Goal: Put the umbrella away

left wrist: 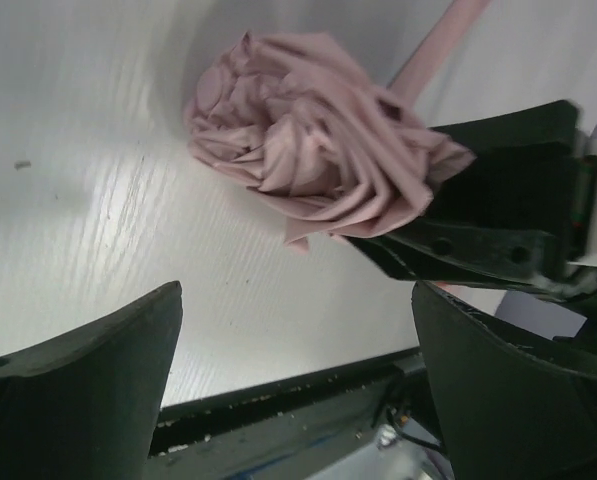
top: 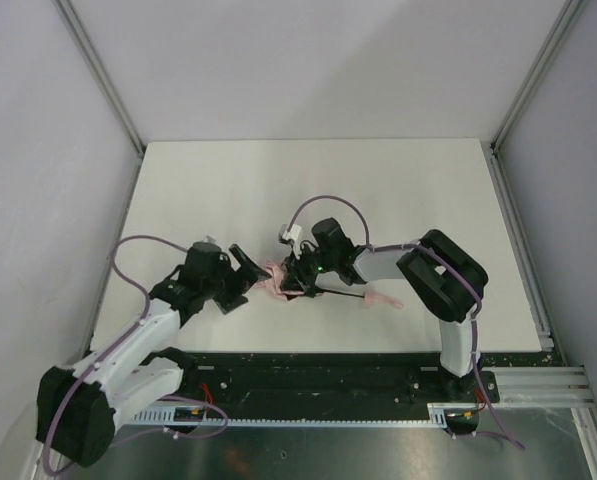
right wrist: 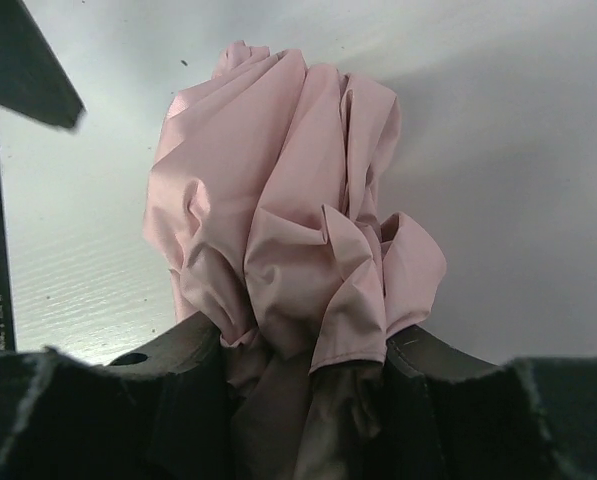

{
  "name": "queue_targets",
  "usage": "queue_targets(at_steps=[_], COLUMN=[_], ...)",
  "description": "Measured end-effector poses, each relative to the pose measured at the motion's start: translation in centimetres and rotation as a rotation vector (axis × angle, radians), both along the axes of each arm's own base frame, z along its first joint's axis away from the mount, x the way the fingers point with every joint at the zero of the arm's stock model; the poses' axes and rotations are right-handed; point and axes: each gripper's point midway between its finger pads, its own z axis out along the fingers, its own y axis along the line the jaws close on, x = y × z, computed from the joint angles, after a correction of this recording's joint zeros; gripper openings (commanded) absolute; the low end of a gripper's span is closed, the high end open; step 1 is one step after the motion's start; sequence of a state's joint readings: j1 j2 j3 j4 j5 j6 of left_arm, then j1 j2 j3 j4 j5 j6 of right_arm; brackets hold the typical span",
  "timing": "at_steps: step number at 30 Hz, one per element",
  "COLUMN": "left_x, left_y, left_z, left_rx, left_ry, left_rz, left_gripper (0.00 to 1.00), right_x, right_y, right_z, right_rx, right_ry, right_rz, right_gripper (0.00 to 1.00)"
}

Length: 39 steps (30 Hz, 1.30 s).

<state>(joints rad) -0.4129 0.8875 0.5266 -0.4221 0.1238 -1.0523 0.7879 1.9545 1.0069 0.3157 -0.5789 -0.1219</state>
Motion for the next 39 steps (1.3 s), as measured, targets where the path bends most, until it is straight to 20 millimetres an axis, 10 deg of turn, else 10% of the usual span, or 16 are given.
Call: queue_targets(at_steps=[7, 26, 39], left_x=[-1.0, 2.8, 4.4], left_y=[-1.8, -3.3, -3.7], left_z=[-3.8, -5.8, -6.9], left_rx=[-0.164, -0.254, -0.249], left_ry=[0.202, 0.107, -0.003], left_rz=[0.073, 0.268, 0.315], left_gripper=[0.99, 0.98, 0.67], right_x=[-0.6, -1.2, -0.5], right_y=[-0.1, -0.1, -0.2], right_z=[0.0, 0.0, 0.0], right_rx=[0.043, 0.054, 0.056], right_ry=[0.075, 0.108, 0.128], right_rz=[0.026, 0.039, 0.055], right_gripper=[0.00, 0.00, 0.00])
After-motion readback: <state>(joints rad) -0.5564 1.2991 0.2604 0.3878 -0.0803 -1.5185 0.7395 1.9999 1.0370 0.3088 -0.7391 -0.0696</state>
